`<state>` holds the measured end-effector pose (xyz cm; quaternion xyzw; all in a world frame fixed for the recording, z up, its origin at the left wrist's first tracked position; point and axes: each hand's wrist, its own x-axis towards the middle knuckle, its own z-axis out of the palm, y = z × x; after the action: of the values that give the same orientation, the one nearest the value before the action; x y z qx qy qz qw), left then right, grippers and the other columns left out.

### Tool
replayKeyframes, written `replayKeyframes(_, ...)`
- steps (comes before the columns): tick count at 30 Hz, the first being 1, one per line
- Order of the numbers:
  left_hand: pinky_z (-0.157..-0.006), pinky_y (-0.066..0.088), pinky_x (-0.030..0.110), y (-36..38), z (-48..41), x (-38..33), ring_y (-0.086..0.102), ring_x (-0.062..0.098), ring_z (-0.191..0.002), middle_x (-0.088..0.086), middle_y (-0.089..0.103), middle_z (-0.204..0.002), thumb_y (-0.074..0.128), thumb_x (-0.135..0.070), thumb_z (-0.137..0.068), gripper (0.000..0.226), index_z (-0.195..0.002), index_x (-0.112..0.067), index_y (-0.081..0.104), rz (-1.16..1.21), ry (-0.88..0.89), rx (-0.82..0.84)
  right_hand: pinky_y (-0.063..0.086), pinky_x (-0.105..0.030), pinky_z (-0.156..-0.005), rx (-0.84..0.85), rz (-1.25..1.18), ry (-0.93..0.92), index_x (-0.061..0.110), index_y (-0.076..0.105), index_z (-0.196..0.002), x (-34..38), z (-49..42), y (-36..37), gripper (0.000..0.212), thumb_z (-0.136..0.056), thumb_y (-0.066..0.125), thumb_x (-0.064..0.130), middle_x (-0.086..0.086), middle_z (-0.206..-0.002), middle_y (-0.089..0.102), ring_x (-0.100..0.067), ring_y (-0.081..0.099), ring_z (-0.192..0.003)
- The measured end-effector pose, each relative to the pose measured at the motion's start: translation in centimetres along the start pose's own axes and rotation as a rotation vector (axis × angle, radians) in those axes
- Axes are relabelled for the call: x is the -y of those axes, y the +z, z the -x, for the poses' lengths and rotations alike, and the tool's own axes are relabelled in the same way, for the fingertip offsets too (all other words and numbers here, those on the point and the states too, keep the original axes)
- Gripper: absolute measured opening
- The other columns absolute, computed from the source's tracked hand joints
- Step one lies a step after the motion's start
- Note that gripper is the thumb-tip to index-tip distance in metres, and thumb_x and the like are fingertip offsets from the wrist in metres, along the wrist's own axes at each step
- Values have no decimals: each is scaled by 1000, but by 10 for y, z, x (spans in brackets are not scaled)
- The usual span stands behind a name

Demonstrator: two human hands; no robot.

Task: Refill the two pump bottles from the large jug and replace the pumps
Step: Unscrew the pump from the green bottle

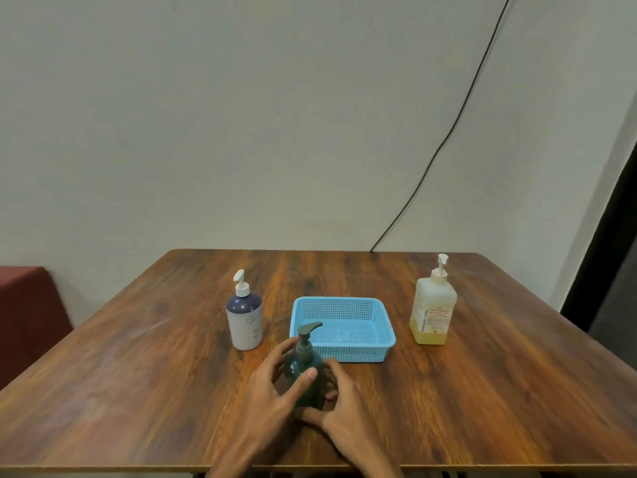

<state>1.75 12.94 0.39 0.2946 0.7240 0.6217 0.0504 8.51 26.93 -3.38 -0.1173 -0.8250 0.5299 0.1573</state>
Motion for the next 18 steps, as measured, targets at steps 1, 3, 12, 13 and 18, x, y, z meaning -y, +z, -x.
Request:
replayKeyframes(1, -91, 47, 17, 0, -1, -3, 55, -12, -115, -34, 61, -120, 74, -45, -83, 50, -129, -42, 54, 23, -4, -1, 50, -17, -95, -2, 13, 0, 61, 43, -124, 0, 0, 0, 75, -68, 89, 43, 31, -120, 60, 5, 55, -115)
replayKeyframes(3, -90, 51, 15, -2, -4, -9, 56, -11, -116, -31, 64, -120, 68, -38, -85, 46, -129, -39, 55, 52, 0, -1, 49, -14, -93, -2, 26, 6, 62, 40, -123, 1, 0, -1, 76, -68, 89, 41, 29, -121, 57, 4, 55, -114)
replayKeyframes(12, -91, 55, 22, -5, -8, -16, 67, 3, -109, -16, 74, -110, 67, -4, -88, 29, -112, -21, 70, 125, 63, -67, 49, -15, -95, -4, 55, 5, 61, 39, -124, -3, -1, 0, 79, -65, 90, 47, 20, -134, 53, -1, 54, -116)
replayKeyframes(13, -91, 55, 21, -4, -7, -16, 68, 3, -107, -15, 75, -108, 70, -3, -85, 29, -109, -19, 72, 141, 62, -99, 50, -15, -94, -8, 55, 3, 61, 40, -125, -3, -1, 0, 80, -64, 90, 47, 20, -134, 53, -1, 54, -116)
replayKeyframes(18, -77, 55, 14, 2, -7, -19, 70, 4, -94, -9, 77, -93, 86, -12, -66, 28, -92, -12, 76, 149, 102, -251, 50, -17, -96, -34, 62, -25, 64, 43, -115, -1, 3, 0, 73, -65, 92, 40, 29, -123, 54, 0, 55, -113)
